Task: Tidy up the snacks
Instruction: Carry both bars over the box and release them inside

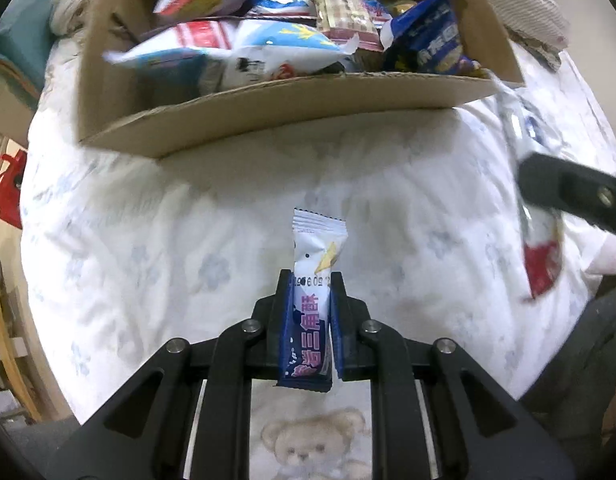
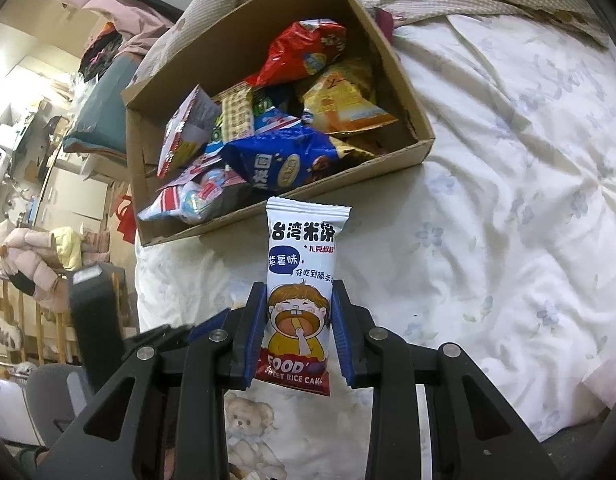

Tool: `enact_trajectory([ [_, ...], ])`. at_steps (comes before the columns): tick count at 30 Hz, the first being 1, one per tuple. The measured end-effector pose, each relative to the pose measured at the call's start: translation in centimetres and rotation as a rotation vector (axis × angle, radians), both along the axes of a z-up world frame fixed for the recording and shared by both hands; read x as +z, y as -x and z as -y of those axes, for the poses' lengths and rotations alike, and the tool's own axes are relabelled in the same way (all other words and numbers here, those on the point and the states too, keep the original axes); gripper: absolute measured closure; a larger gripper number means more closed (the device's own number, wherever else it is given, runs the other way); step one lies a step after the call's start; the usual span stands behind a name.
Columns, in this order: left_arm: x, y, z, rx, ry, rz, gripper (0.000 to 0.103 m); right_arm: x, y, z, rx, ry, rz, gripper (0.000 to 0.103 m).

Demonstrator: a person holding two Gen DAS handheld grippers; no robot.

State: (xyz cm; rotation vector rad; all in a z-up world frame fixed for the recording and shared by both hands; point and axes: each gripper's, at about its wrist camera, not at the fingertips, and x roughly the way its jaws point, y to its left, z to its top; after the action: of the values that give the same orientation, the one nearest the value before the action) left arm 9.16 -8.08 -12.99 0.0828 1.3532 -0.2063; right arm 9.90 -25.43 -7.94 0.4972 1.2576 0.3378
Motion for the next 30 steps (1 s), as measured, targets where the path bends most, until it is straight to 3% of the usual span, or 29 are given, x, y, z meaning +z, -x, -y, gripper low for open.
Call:
enact_trajectory([
  [13, 7.2, 2.8, -3.6, 0.133, 0.088, 0.12, 0.09, 1.8, 0.6, -0.3, 0.007, -0.012, 0.072, 0.07],
  [16, 9.2, 2.5, -4.4, 0.14, 0.089, 0.163, 0.09, 2.3, 0.6, -0.3, 0.017, -0.075, 0.092, 0.07],
  [23, 13.6, 0.2, -4.7, 0.162, 0.095, 0.287, 0.09, 4.2, -0.3, -0.5, 0.029, -0.095, 0.171, 0.07],
  [30, 15.1, -3.4, -5.3, 0.177, 0.074, 0.323, 0.09, 5.7, -3.0, -0.4, 0.011, -0.115, 0.225, 0.07],
])
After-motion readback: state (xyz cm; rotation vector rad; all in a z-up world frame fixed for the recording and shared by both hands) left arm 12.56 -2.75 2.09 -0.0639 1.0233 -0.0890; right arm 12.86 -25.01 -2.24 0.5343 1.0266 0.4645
